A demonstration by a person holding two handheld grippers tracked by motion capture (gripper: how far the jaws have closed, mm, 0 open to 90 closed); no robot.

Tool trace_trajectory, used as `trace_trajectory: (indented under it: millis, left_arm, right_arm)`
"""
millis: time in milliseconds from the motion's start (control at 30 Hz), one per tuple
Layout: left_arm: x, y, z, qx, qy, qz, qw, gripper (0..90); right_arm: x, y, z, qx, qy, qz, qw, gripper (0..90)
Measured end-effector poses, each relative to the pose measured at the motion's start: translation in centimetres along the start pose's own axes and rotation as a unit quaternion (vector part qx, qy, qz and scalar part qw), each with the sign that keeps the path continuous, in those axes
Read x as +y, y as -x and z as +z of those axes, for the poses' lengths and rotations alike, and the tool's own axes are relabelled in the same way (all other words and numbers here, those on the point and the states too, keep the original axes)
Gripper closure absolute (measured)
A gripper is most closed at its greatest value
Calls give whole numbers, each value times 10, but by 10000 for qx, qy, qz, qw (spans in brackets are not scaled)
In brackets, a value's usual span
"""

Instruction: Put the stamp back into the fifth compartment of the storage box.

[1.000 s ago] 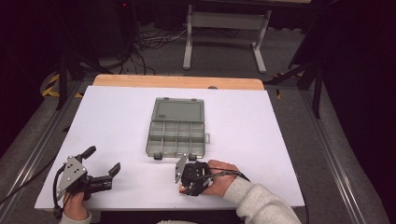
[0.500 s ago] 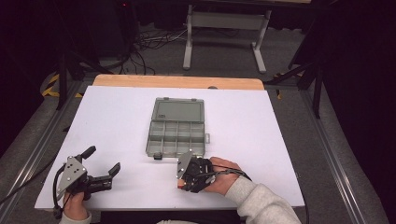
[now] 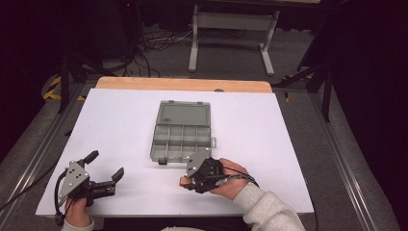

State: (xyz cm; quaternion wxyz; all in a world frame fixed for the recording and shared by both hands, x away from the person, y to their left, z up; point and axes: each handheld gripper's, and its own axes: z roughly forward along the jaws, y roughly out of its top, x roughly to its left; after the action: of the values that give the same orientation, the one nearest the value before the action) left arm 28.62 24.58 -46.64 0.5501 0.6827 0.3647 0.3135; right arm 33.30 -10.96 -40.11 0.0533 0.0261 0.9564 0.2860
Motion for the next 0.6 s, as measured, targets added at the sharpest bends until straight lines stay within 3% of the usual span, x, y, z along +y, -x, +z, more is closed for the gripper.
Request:
trace_trajectory:
  millis: [367, 600]
  left_arm:
    - [0, 0, 0, -3, 8, 0, 10000, 2]
    - [0, 0, 0, -10, 6, -3, 10000, 2]
  right_arm:
    - [2, 4, -12, -290, 594, 139, 9977, 662]
    - [2, 6, -15, -418, 790, 246, 9957, 661]
